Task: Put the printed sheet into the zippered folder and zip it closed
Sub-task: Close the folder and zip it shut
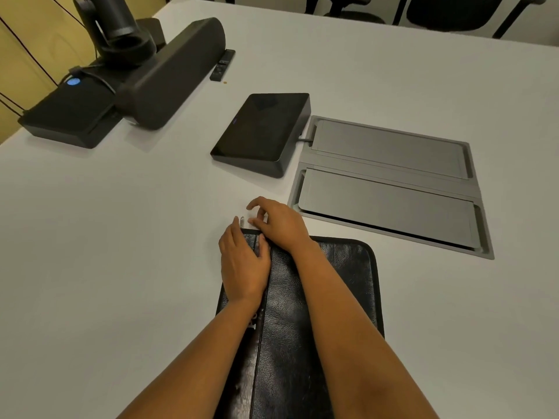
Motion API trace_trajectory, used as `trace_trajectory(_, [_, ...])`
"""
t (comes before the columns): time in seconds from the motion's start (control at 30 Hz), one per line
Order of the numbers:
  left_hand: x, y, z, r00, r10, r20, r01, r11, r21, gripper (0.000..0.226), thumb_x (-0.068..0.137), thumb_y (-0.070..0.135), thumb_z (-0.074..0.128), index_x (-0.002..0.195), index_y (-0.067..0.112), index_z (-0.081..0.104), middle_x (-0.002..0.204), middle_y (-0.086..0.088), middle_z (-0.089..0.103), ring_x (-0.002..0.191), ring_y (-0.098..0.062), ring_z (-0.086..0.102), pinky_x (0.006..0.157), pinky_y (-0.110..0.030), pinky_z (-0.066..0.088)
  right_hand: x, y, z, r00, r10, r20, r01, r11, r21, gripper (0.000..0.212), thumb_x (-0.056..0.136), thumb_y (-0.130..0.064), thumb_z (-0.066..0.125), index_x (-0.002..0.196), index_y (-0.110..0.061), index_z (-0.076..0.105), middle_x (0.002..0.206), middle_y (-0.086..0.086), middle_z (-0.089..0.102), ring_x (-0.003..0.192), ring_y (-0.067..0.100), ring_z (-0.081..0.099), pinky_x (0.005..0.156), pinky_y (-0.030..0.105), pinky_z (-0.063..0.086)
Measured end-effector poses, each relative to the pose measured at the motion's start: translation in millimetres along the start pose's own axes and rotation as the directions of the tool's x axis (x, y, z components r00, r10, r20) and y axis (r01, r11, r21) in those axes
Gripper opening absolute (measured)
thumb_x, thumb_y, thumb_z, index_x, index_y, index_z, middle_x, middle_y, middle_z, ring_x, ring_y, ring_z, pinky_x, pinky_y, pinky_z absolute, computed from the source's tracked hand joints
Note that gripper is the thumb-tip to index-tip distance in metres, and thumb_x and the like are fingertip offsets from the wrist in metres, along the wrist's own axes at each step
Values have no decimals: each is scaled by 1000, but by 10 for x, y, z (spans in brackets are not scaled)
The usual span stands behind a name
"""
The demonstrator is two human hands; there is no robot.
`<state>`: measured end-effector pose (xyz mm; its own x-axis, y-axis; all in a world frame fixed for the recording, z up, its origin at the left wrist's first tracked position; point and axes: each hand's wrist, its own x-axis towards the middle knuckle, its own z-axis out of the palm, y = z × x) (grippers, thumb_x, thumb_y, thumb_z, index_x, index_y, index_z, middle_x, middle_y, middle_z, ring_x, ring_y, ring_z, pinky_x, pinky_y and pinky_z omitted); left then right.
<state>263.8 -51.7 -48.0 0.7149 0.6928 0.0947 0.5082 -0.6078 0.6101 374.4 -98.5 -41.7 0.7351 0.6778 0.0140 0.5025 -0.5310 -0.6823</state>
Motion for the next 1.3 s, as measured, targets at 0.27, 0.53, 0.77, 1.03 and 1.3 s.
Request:
trace_trajectory(0.27, [48, 18, -13, 999, -2, 32, 2, 1000, -5, 60, 95, 37, 44, 145, 11, 24, 147, -10, 35, 136, -24, 32, 103, -37, 41, -459, 246, -226, 974, 127, -185, -139, 989, -53, 14, 91, -33, 52, 100, -28, 61, 90, -7, 64, 76, 7, 53, 62, 24, 40])
trace_trajectory(0.53, [118, 11, -155, 973, 74, 220, -48, 991, -121, 62, 97, 32, 42, 149, 14, 11, 156, -8, 18, 144, -24, 19, 113, -36, 26, -1116, 480, -459, 893, 216, -395, -307, 934, -183, 24, 94, -33, 48, 104, -20, 65, 104, 1, 65, 100, 22, 54, 89, 34, 35])
trace_trajectory(0.77, [-211, -134, -357, 927, 148, 346, -139, 989, -50, 63, 100, 35, 32, 150, 15, -1, 160, -4, -2, 147, -20, 4, 117, -31, 9, -1671, 400, -409, 815, 427, -392, -465, 885, -3, 50, 97, -35, 41, 144, -17, 32, 151, 4, 32, 139, 21, 30, 114, 37, 25])
trace_trajectory(1.03, [-911, -451, -693, 913, 91, 397, -86, 996, -30, 63, 99, 37, 32, 150, 14, 3, 160, -4, 2, 146, -21, 10, 118, -36, 16, -2422, 148, -232, 782, 506, -364, -494, 859, 135, 56, 97, -32, 42, 146, -12, 24, 152, 8, 31, 139, 24, 29, 115, 35, 23])
trace_trajectory(1.3, [-1581, -693, -1002, 924, 65, 378, -64, 998, -15, 62, 98, 37, 35, 150, 15, 8, 159, -6, 11, 145, -22, 18, 117, -35, 19, -3152, -93, 18, 763, 467, -446, -465, 877, 122, 46, 97, -29, 42, 141, -16, 36, 139, 6, 49, 122, 26, 41, 105, 37, 36])
